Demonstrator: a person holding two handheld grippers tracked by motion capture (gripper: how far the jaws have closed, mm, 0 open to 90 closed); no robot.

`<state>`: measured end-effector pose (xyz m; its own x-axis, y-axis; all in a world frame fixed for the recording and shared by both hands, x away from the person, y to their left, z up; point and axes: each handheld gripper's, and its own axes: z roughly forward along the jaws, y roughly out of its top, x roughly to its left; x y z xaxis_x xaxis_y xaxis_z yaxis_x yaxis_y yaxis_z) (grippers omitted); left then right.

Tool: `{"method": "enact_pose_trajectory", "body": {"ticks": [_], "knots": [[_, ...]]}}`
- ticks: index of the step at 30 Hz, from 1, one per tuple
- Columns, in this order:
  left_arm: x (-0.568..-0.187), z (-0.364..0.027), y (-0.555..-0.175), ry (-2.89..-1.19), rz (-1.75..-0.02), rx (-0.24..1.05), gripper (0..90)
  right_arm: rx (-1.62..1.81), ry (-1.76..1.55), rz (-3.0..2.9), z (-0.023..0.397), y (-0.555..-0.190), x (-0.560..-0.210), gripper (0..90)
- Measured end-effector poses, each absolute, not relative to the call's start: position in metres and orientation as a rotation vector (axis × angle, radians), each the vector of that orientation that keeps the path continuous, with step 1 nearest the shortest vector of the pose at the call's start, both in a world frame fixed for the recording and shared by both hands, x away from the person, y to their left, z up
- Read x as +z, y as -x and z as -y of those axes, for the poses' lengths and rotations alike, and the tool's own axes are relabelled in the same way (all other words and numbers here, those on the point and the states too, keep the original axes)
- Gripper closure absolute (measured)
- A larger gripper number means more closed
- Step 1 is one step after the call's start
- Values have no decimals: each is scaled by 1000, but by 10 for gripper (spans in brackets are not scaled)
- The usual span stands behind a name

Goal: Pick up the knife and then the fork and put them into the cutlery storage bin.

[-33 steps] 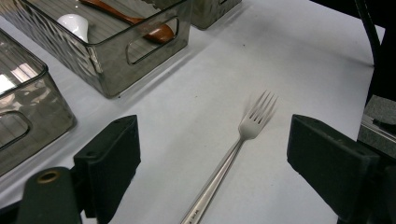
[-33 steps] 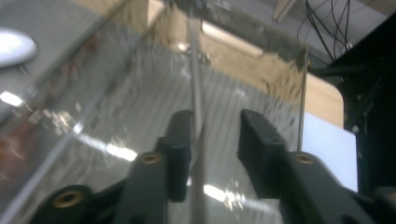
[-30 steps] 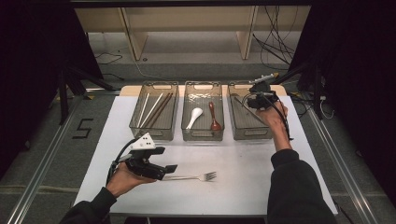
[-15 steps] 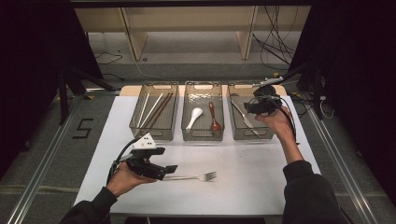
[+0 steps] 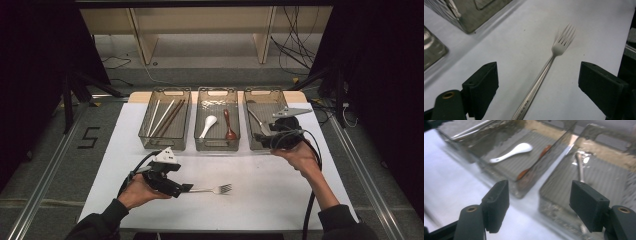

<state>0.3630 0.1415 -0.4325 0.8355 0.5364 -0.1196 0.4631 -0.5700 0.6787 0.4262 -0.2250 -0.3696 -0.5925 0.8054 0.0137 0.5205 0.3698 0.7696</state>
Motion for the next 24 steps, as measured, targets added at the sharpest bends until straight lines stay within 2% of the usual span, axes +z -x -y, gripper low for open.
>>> {"method": "enact_pose_trajectory", "body": {"ticks": [10,24], "knots": [[-446,-132,-369,-2400,-712,125,170,1160,-1121,-2299,220,-393,-382,307],[-450,-127,-376,-2484,-721,111,194,1204,-1100,-2344,212,-373,-392,289]]}}
